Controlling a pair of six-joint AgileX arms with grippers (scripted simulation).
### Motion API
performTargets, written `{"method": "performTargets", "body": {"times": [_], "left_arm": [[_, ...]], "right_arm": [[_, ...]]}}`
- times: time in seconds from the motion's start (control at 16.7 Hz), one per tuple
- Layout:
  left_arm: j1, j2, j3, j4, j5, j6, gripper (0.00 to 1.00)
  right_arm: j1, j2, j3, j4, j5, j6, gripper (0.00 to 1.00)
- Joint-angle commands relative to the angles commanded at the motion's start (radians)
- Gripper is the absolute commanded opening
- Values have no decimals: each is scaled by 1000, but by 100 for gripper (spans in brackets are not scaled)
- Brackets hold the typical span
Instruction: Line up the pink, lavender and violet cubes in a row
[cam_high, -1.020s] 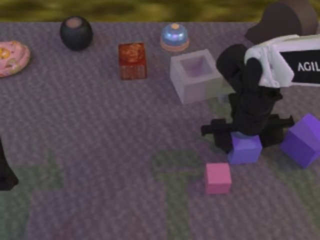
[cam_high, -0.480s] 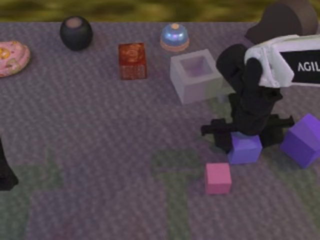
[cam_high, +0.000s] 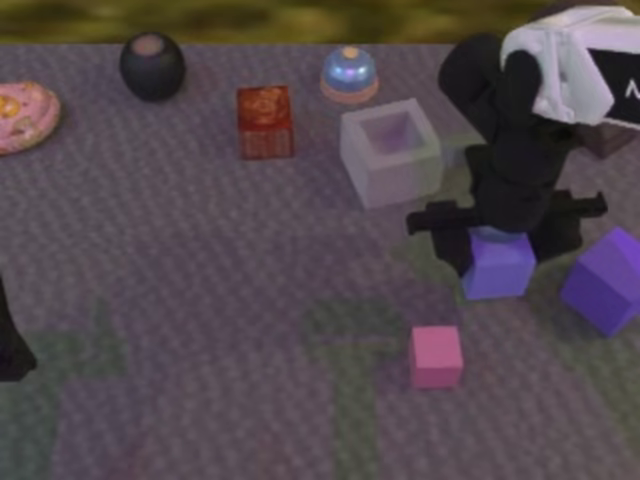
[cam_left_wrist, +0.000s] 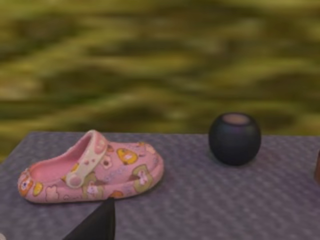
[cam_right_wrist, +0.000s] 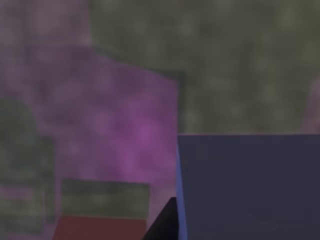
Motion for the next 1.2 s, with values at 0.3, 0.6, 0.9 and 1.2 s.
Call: {"method": "performTargets", "body": {"times": [0.3, 0.6, 0.9, 1.2], "left_arm": [[0, 0, 0, 0, 0, 0, 100], [0, 0, 0, 0, 0, 0, 100], [0, 0, 0, 0, 0, 0, 100], [0, 0, 0, 0, 0, 0, 100]], "right_arm": [[-4, -14, 17, -28, -1, 1, 0], [97, -3, 51, -57, 2, 119, 0], [297, -5, 95, -106, 5, 395, 0], [357, -15, 104, -116, 6, 460, 0]]}}
